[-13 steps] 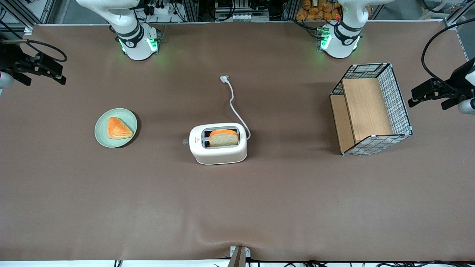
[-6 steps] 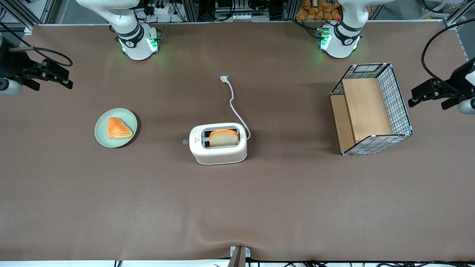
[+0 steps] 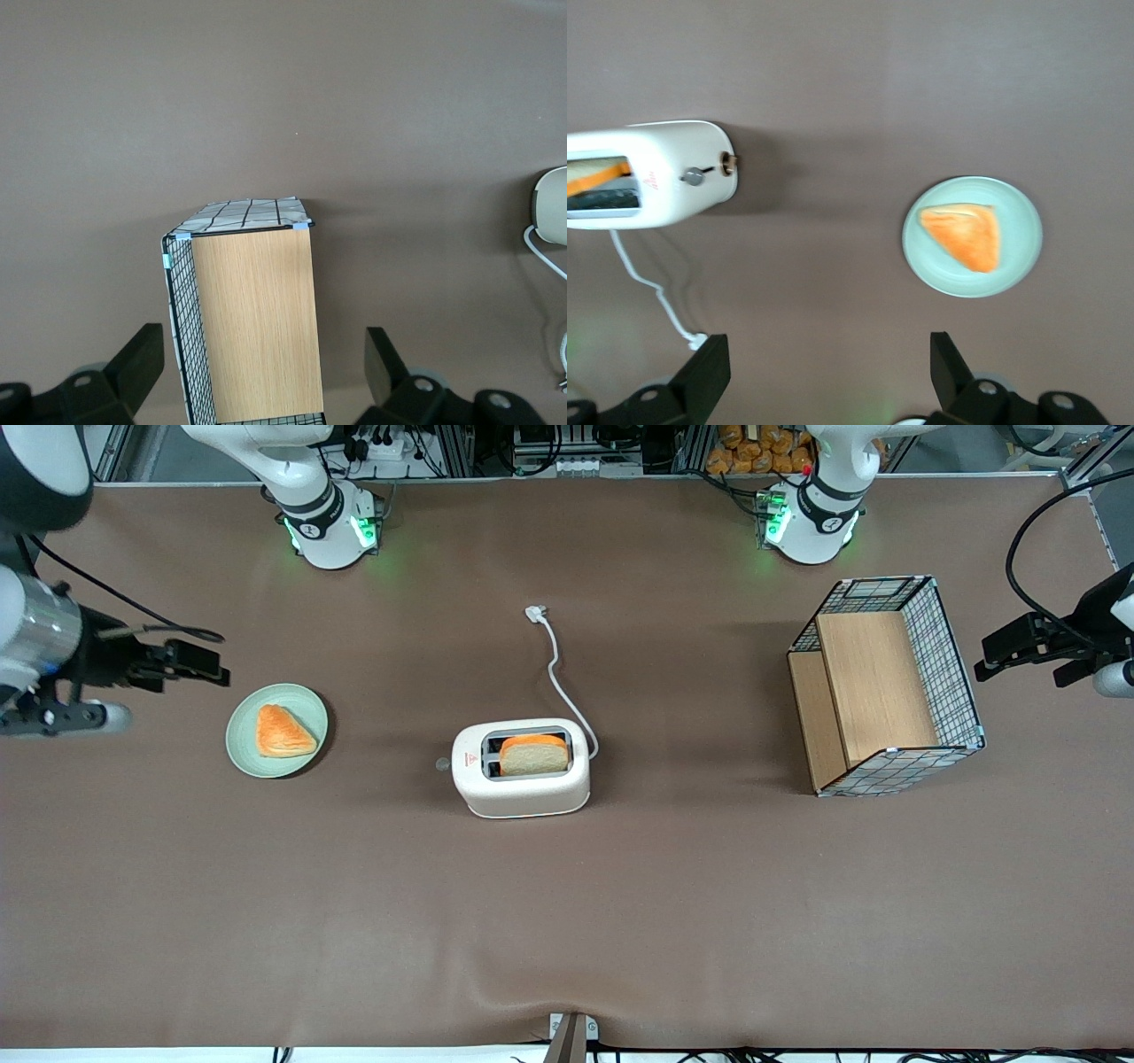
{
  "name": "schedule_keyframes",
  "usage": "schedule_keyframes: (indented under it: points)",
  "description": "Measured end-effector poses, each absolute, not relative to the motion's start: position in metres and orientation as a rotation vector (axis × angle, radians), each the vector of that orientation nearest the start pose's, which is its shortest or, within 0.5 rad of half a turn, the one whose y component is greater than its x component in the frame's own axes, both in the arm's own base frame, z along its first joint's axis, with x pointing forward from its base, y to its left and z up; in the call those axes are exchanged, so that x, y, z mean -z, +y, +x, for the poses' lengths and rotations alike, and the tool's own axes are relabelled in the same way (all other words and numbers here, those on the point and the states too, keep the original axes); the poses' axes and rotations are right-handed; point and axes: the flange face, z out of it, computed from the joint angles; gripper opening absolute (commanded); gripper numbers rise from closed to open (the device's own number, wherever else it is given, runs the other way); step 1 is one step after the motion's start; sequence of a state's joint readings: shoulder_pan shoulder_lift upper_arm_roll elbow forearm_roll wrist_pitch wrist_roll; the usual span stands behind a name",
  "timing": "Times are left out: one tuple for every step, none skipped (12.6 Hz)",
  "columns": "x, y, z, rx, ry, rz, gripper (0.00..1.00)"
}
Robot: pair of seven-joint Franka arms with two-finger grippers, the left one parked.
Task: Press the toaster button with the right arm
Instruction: 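Swing the right gripper past the green plate toward the toaster's lever side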
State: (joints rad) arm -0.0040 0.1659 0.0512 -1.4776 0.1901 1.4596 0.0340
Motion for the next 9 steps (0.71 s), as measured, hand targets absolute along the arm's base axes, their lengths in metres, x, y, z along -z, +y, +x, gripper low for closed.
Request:
schedule_keyframes:
  points:
    - [-0.557,0.049,0.593,-0.295,-0.022,-2.92,0.69]
    - [-0.546,0.054,0.597,-0.324,-0.028,-2.907,0.5]
    - [-0.533,0.064,0.6,-0.357,-0.047,-2.901,0.38]
    - [-0.519,0.078,0.602,-0.393,-0.071,-2.899,0.25]
    - [-0.503,0.094,0.605,-0.423,-0.084,-2.895,0.15]
    - [-0.485,0.106,0.608,-0.442,-0.081,-2.871,0.01]
    - [-0.466,0.113,0.61,-0.452,-0.055,-2.816,0.0]
    - [-0.444,0.114,0.612,-0.452,-0.017,-2.758,0.0]
    - [-0.423,0.112,0.612,-0.449,0.017,-2.716,0.0]
